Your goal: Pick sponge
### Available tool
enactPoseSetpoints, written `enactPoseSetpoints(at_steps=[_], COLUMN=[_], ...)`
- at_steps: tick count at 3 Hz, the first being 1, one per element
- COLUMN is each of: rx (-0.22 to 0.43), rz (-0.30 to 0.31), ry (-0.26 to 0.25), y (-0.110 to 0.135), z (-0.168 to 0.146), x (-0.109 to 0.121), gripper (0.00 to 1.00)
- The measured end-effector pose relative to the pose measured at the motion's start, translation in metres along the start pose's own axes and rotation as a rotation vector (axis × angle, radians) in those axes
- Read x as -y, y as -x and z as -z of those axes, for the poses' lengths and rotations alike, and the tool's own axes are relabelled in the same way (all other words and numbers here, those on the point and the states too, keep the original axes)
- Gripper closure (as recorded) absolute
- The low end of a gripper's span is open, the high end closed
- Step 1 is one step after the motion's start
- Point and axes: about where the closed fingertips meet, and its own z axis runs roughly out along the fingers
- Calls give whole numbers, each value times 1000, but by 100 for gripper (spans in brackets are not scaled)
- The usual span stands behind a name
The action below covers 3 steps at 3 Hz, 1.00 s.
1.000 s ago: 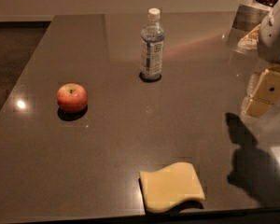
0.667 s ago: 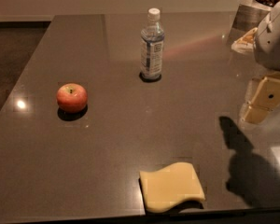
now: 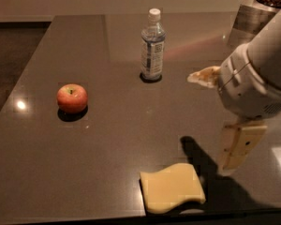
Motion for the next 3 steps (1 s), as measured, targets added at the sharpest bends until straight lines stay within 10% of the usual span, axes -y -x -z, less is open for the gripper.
enactPoseSetpoints(at_steps=[3], rx=[121], rz=[153], ry=[143], y=[56], z=[-71], x=[-56], gripper=[0])
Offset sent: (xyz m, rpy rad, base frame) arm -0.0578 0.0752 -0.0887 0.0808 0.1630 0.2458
